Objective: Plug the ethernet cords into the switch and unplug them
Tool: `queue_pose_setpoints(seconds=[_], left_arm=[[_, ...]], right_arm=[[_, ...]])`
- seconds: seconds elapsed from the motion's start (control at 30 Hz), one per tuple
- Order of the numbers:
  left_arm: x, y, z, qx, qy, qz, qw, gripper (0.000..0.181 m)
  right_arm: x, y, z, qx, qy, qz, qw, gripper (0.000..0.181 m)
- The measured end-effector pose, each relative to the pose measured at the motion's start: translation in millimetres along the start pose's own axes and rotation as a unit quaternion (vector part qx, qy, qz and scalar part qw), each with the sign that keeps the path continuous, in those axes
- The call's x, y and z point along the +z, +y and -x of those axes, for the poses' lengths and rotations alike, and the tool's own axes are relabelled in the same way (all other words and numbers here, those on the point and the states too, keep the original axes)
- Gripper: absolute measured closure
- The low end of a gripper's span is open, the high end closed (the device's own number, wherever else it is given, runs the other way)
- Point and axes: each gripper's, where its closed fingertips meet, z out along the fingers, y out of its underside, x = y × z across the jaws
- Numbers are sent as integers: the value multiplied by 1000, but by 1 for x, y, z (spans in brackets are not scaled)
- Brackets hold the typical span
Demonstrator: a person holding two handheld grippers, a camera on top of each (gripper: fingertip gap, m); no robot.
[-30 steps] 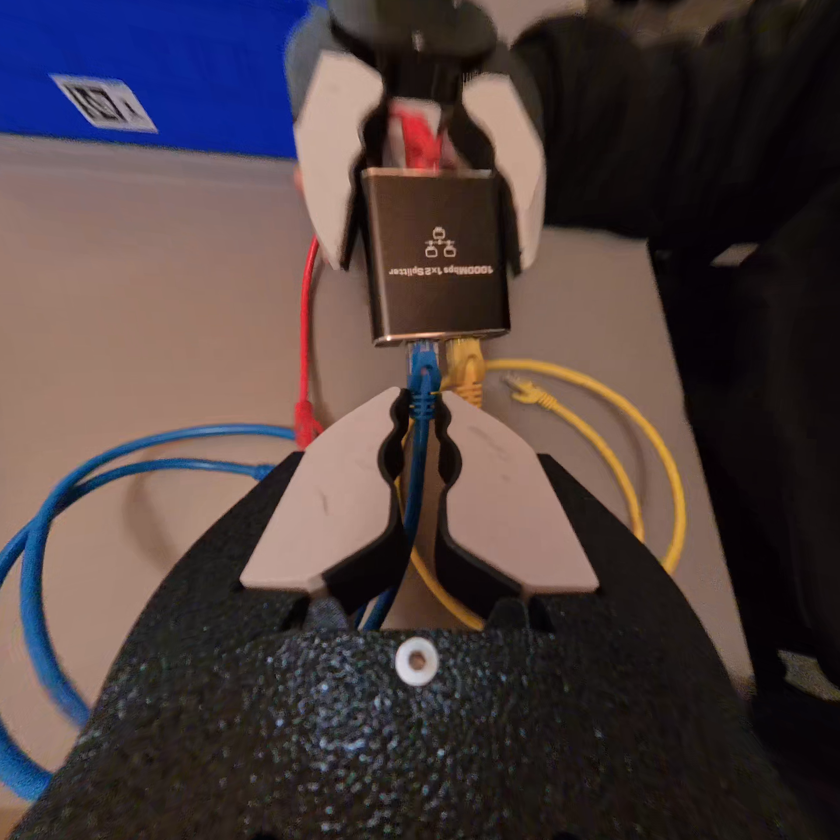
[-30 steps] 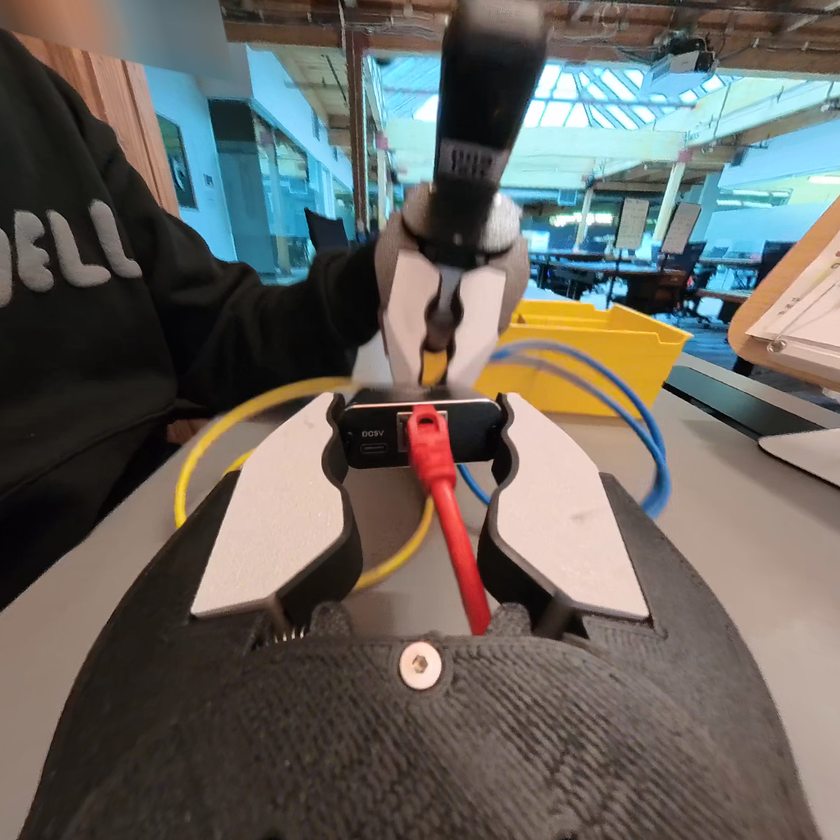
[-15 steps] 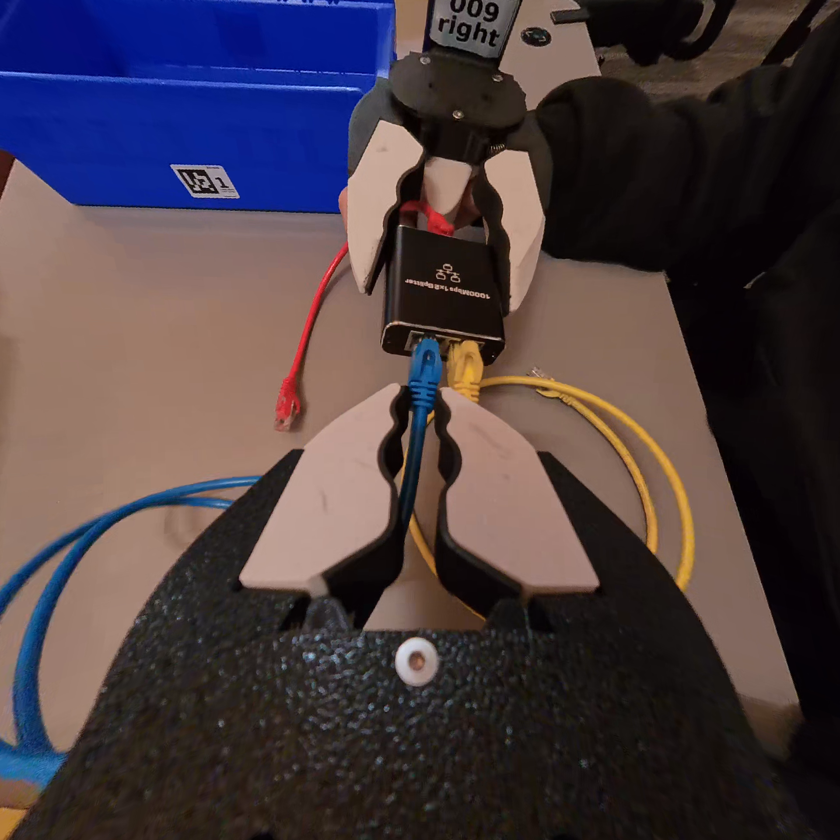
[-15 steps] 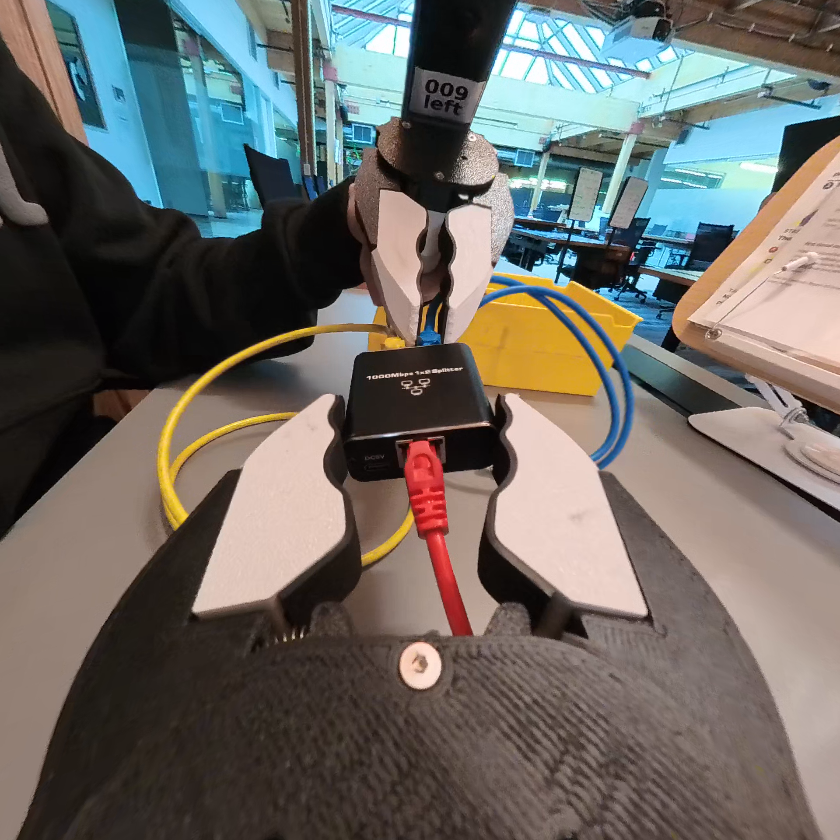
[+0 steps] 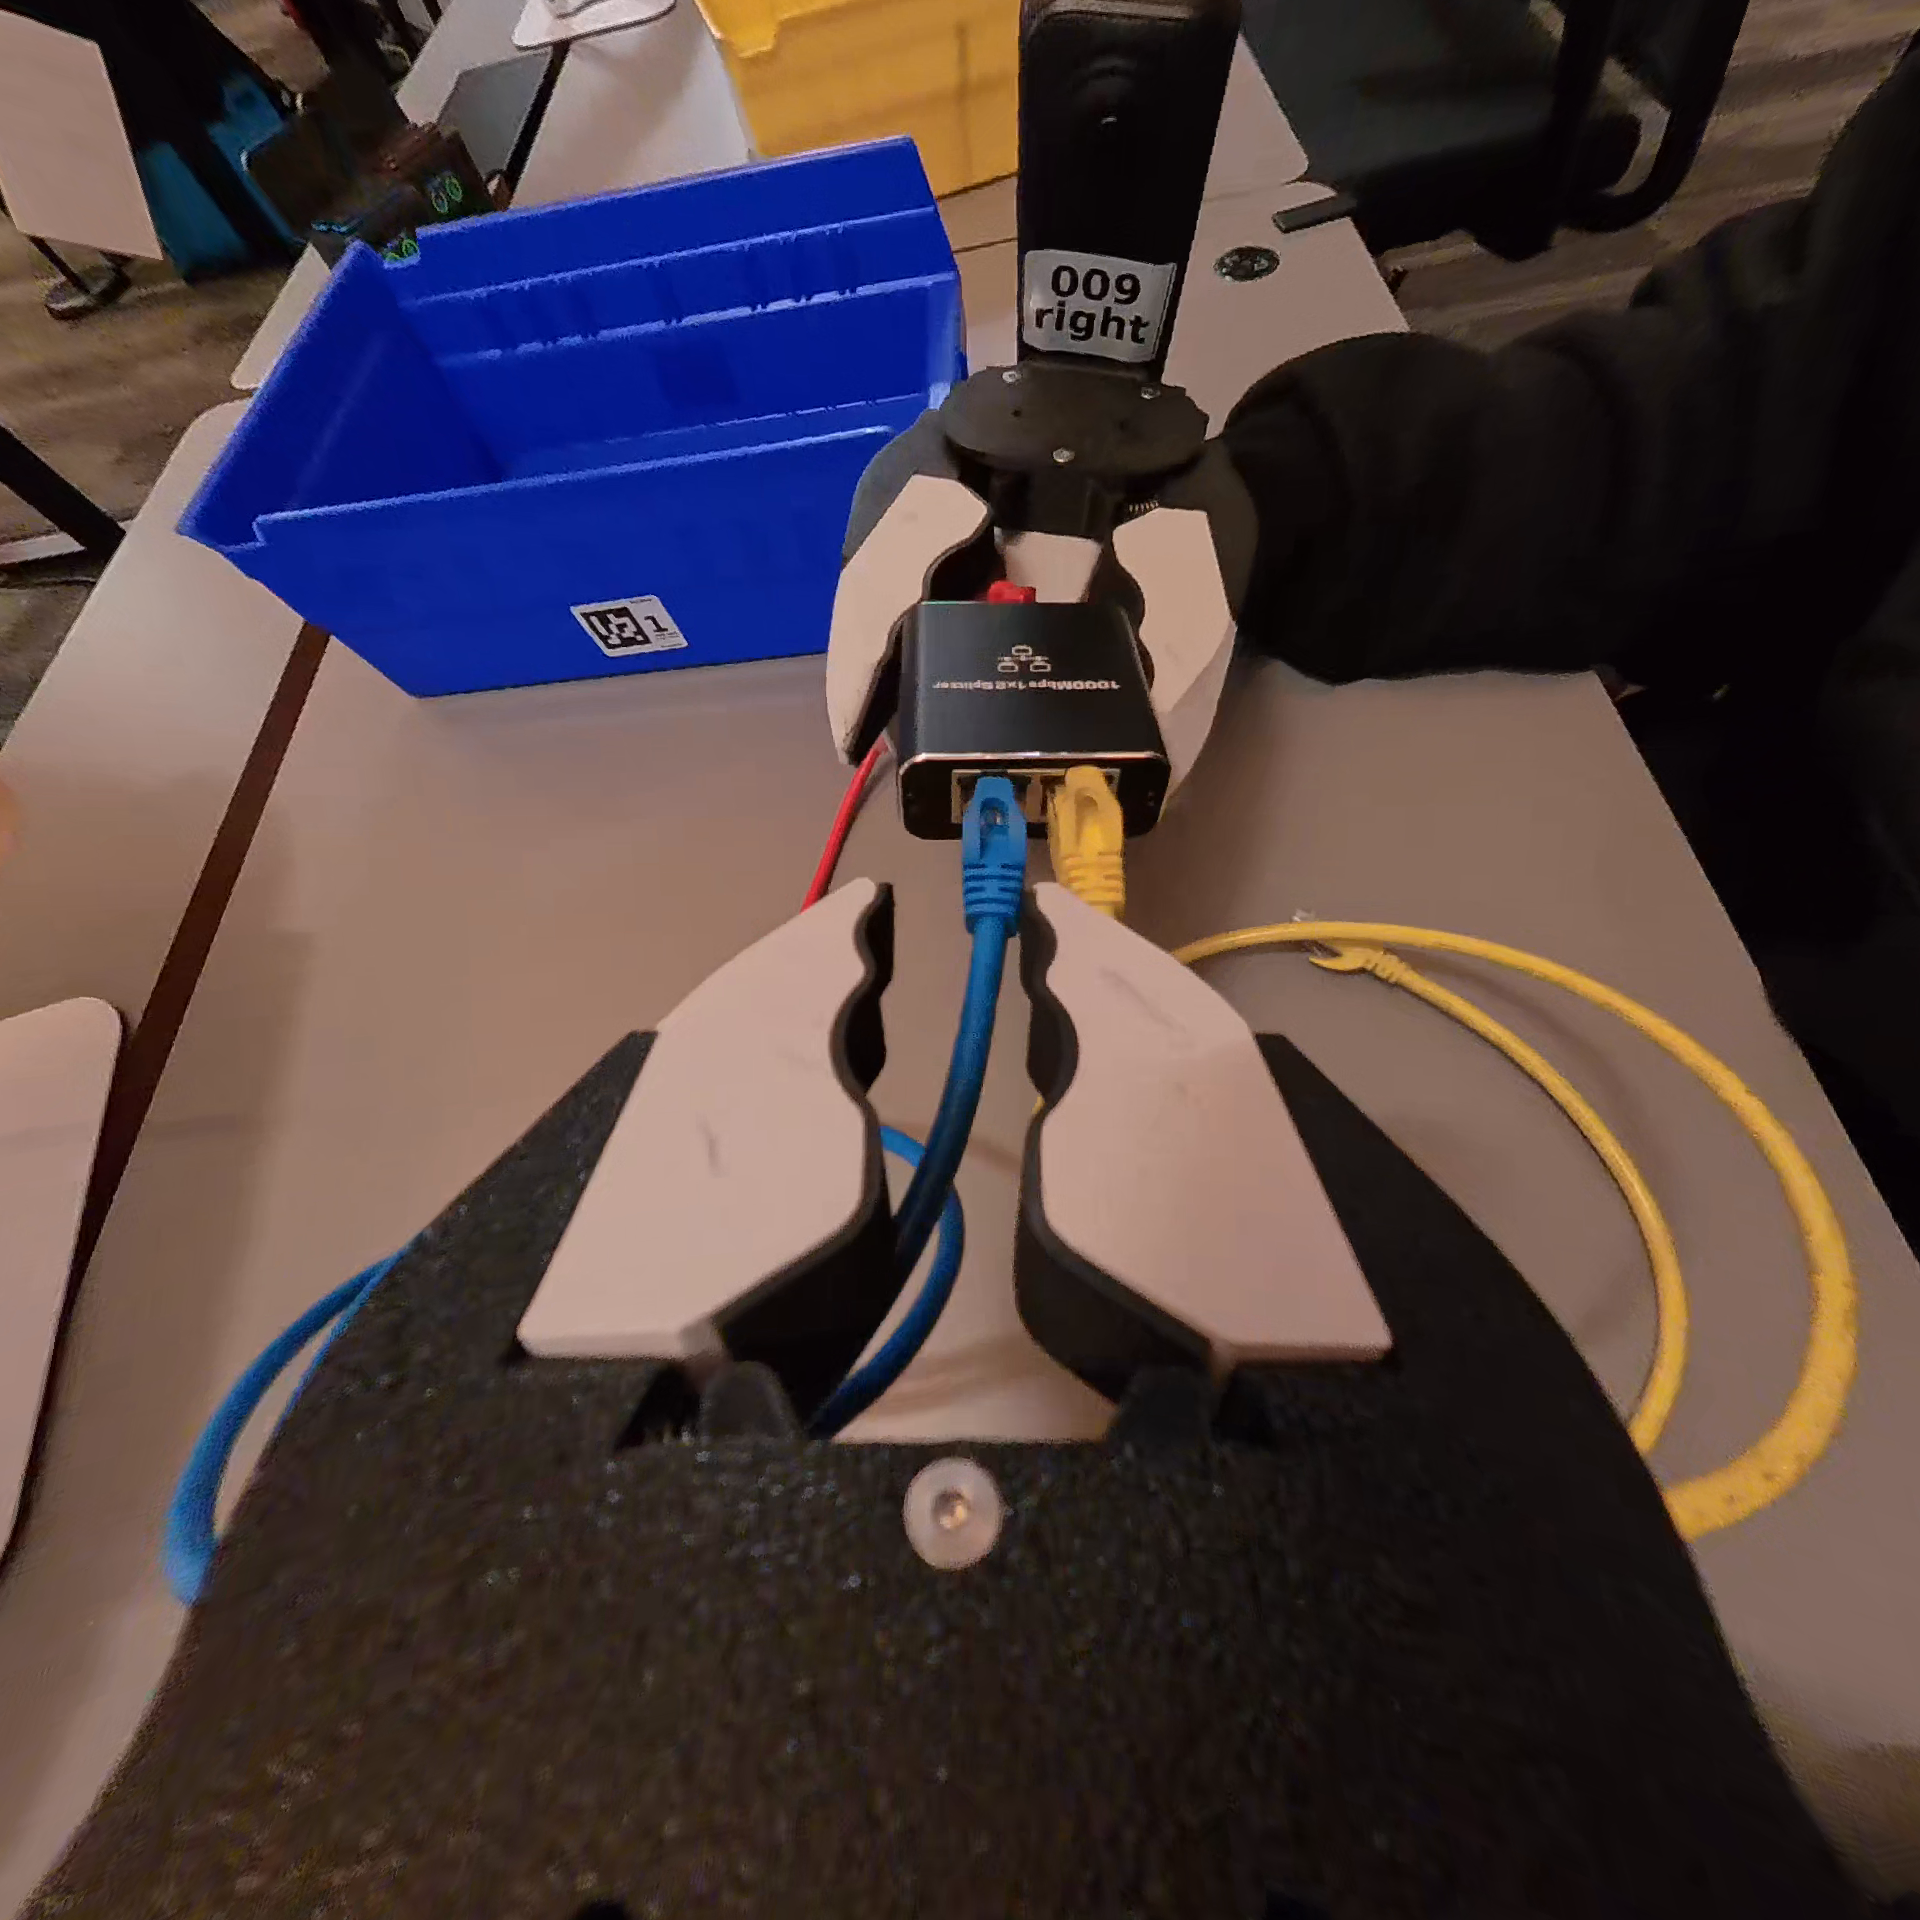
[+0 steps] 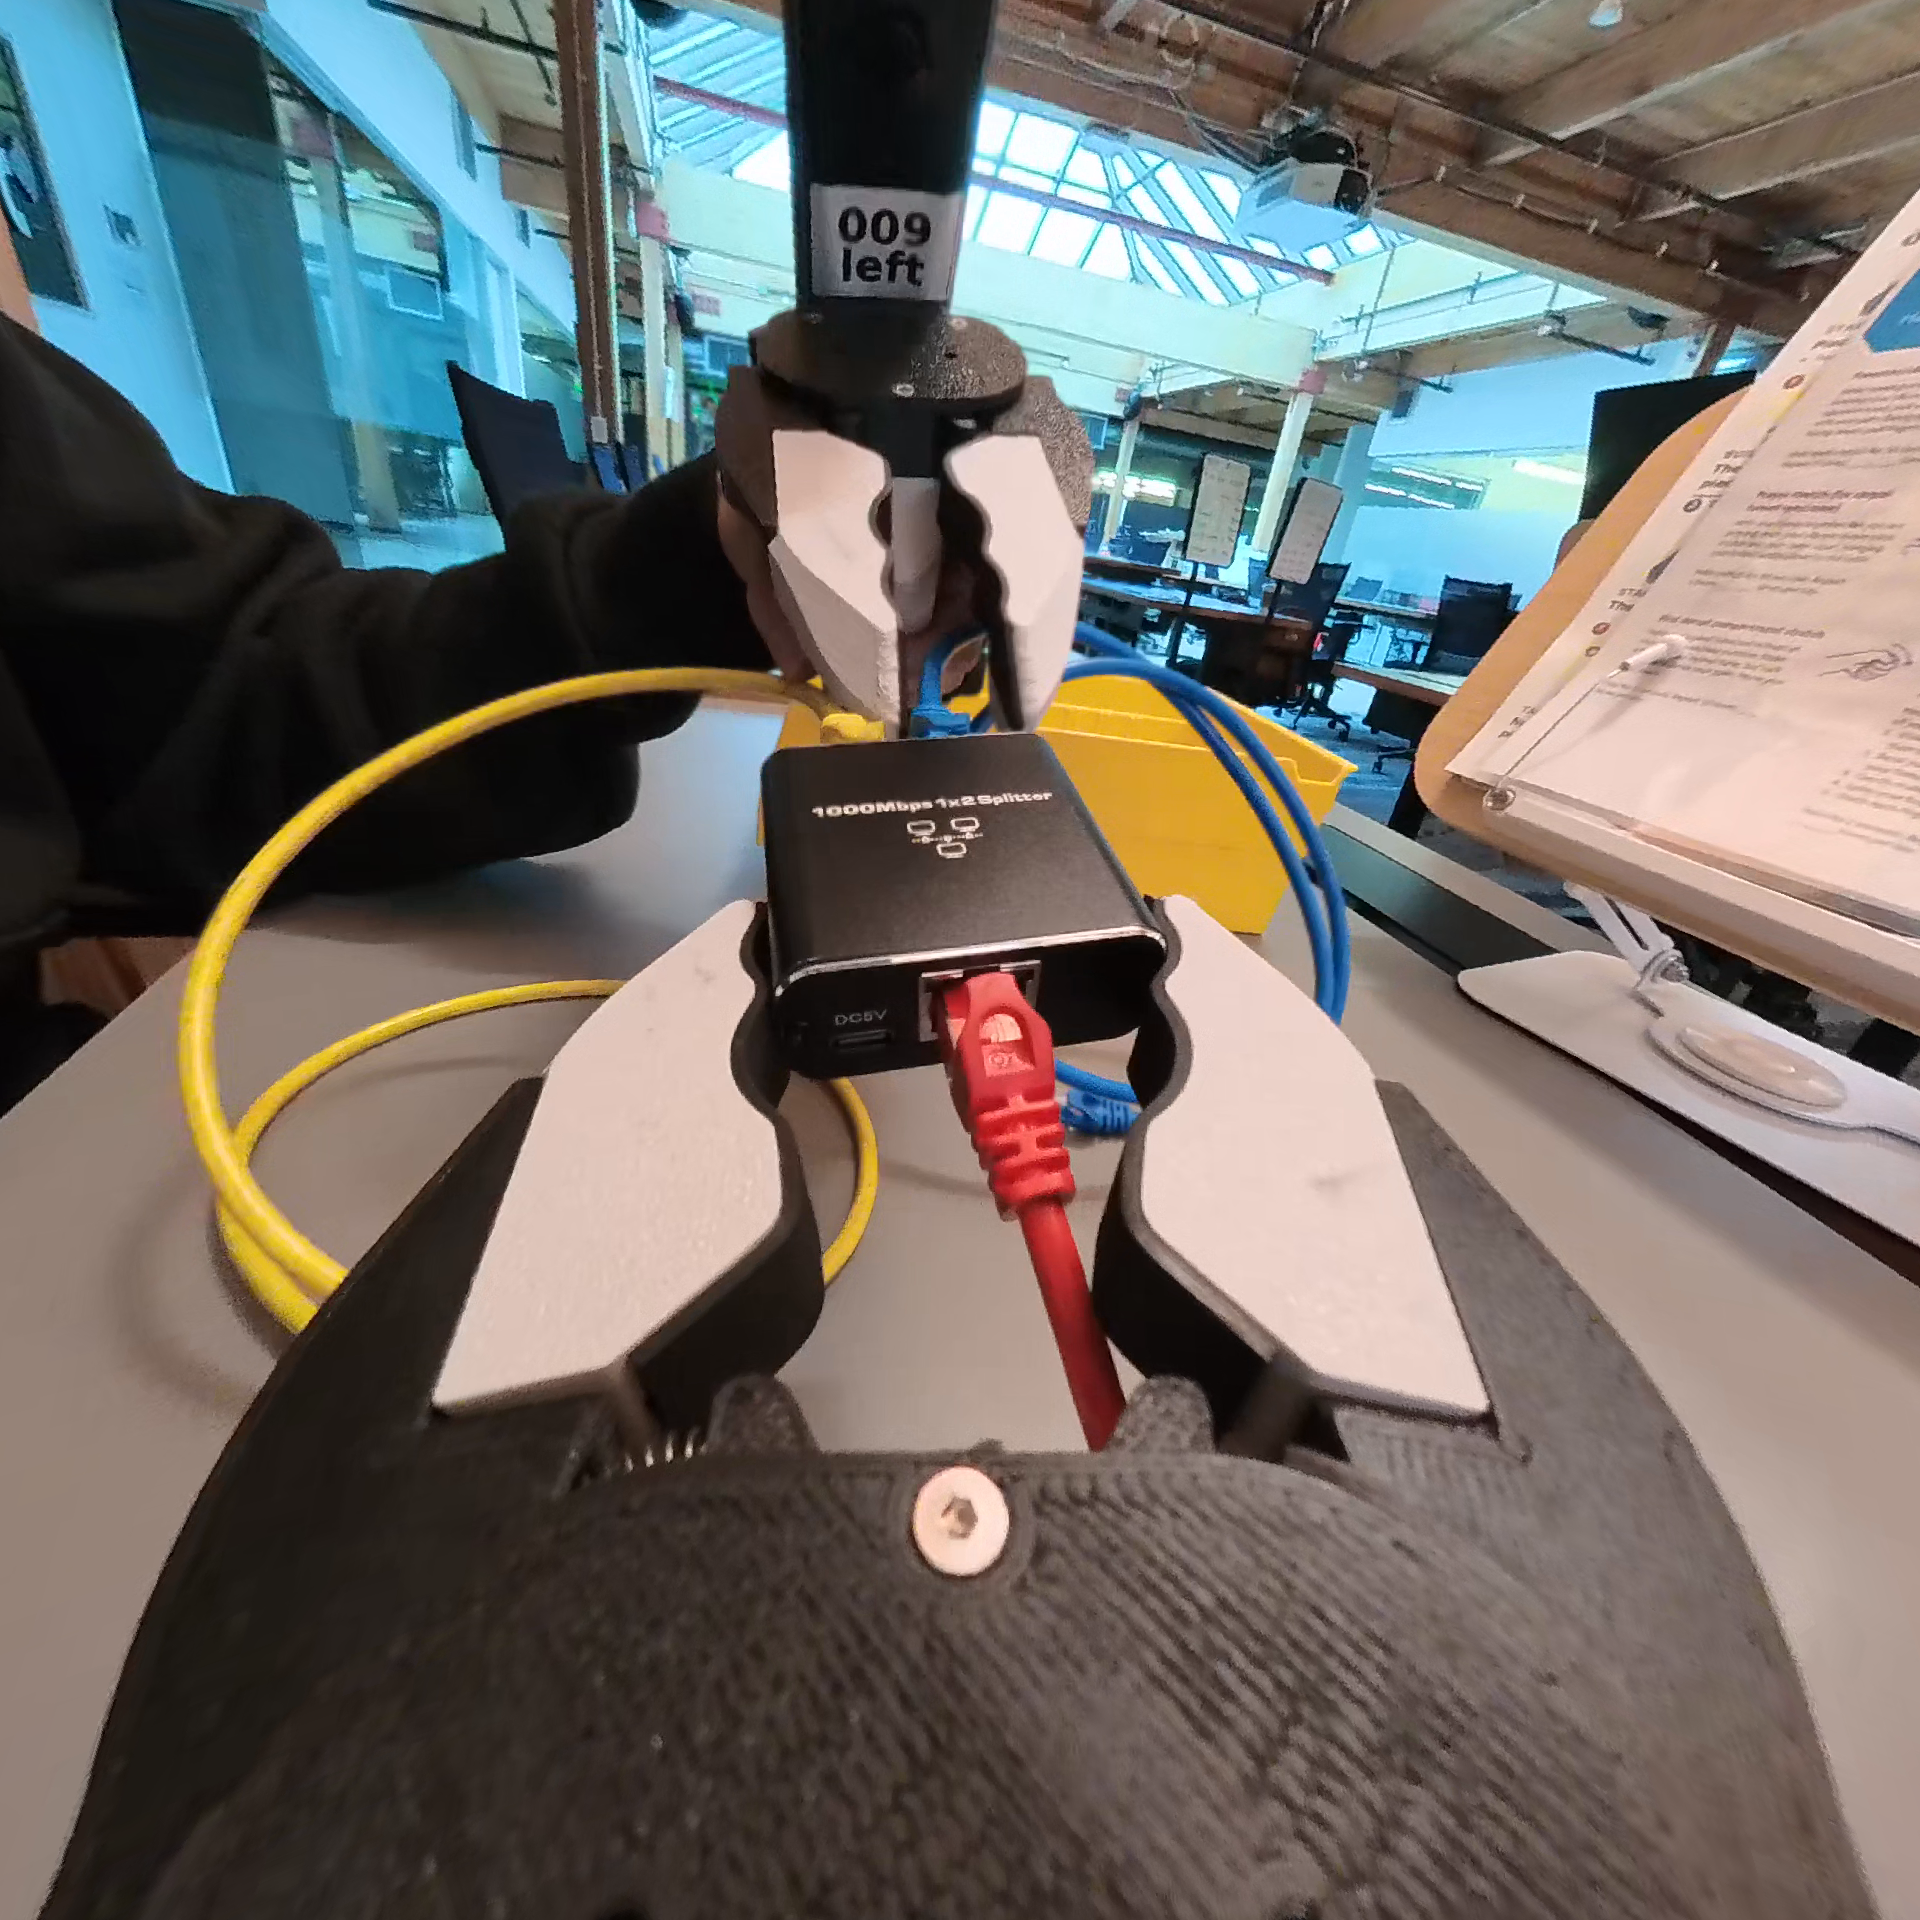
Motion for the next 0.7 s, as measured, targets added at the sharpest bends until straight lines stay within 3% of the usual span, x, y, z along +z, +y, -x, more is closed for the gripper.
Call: queue_pose_setpoints(seconds=[0.17, 0.27, 0.47, 0.7], left_arm=[[-10, 4, -5, -22, 27, 3, 999, 173], [-6, 8, -5, -35, 28, 17, 999, 167], [-2, 12, -4, -45, 24, 41, 998, 175], [-2, 8, -1, -66, 26, 22, 997, 176]], right_arm=[[-1, -1, -2, 3, 3, -5, 1000, 115], [2, 0, 1, -6, -1, 2, 1000, 115], [2, 4, -1, -15, 11, 15, 1000, 115], [3, 4, -3, 17, 15, 0, 1000, 115]])
